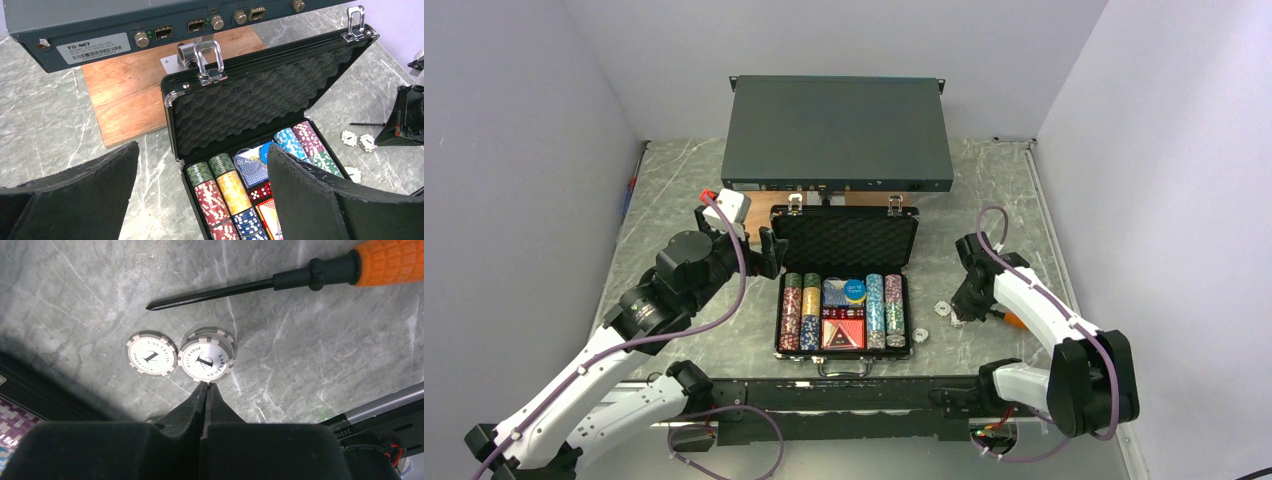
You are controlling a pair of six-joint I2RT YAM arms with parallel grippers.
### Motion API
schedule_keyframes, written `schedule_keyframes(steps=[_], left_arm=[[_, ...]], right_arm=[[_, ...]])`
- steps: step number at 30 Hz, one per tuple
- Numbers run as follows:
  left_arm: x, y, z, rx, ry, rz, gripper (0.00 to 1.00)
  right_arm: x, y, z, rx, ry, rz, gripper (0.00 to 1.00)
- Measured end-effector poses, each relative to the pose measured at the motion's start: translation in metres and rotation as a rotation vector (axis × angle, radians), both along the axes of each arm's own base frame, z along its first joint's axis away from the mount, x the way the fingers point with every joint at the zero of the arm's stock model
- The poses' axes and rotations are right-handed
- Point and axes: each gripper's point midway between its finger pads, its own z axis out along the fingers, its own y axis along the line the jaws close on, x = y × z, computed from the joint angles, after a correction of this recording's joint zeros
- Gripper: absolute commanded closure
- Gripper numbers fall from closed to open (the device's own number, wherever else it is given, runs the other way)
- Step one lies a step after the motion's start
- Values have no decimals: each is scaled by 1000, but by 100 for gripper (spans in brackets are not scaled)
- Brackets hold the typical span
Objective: Pack up texas hold em set
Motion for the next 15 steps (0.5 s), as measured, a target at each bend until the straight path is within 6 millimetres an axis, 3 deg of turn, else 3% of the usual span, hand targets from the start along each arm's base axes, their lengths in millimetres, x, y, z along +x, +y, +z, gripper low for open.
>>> schedule_keyframes(steps=[3, 5, 10, 15], left_arm=[[0, 0, 0, 0, 0, 0, 1], [0, 0, 0, 1, 1, 0, 1], [0, 0, 0, 1, 1, 0, 1], [1, -1, -2, 5, 6, -1, 1]], right_arm=[[-1, -1, -3, -8, 17, 16, 93], [0, -1, -3, -8, 15, 29, 75], [4, 8, -2, 20, -5, 108, 46], [1, 37, 4, 101, -30, 206, 38]])
